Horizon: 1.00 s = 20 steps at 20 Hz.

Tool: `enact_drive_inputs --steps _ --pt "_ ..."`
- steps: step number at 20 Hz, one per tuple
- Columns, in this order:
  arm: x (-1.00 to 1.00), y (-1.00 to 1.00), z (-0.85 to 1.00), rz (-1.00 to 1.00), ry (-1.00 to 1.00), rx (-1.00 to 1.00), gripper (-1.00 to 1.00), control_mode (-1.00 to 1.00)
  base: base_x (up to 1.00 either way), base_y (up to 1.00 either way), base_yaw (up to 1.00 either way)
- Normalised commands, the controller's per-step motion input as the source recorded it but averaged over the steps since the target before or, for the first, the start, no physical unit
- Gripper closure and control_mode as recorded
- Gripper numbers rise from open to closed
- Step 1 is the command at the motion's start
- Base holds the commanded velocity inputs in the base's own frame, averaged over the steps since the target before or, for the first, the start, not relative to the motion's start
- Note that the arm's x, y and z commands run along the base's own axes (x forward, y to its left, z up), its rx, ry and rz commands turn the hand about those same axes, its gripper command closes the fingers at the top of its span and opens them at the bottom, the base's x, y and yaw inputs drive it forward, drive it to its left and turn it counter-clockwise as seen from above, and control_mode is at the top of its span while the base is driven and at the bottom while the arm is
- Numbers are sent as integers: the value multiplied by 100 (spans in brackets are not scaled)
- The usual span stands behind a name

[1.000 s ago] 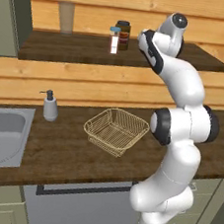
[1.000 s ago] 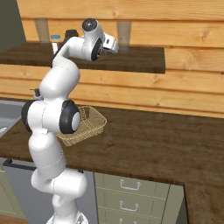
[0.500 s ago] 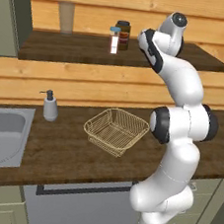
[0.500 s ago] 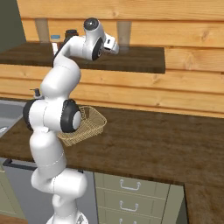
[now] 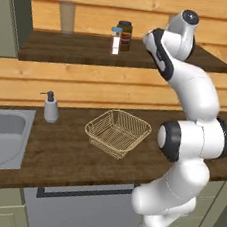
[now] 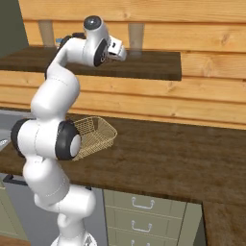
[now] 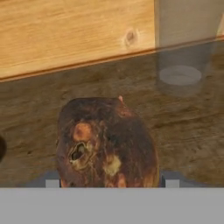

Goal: Open the cabinet, pick up the bread from the cabinet and place it in the basket. Then move the basket to the dining counter.

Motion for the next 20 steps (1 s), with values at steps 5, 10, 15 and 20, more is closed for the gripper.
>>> enact_drive_inputs --steps 5,10,15,20 --pt "-100 19 0 7 0 -2 100 -100 0 0 0" --pt "-100 16 0 2 0 0 100 -100 0 0 0" --pt "-100 18 -2 0 0 0 100 -100 0 0 0" --pt "-100 26 -59 0 6 0 100 -100 0 0 0"
